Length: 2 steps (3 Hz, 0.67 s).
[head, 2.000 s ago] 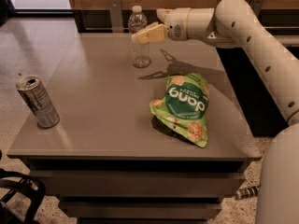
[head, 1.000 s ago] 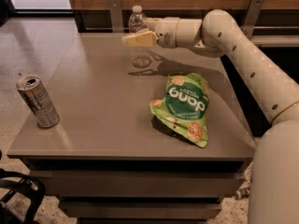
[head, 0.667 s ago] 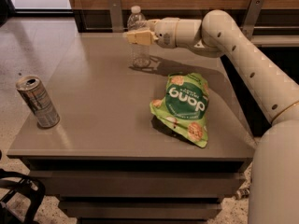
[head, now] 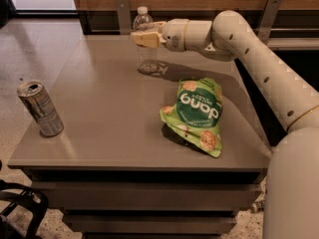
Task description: Move water bottle near redbull can
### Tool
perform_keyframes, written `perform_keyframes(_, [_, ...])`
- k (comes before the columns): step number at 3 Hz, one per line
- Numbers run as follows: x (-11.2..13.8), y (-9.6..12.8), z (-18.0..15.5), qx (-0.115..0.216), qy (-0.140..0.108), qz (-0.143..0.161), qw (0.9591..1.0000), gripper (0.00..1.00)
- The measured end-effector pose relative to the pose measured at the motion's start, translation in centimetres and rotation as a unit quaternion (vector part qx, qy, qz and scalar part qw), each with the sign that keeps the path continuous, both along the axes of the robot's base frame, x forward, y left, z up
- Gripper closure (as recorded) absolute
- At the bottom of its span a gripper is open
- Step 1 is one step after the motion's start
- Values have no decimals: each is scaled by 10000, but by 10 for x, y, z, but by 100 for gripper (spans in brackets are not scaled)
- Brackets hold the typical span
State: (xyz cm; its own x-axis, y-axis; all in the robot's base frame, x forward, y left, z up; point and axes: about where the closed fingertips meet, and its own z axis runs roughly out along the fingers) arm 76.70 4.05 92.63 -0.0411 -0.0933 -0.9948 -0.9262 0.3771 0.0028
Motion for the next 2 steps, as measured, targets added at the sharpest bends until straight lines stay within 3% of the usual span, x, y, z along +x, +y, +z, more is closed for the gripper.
perform_keyframes(1, [0, 3, 0, 2, 4, 20, 10000, 100])
perform_keyframes(2, [0, 3, 0, 2, 4, 21, 10000, 100])
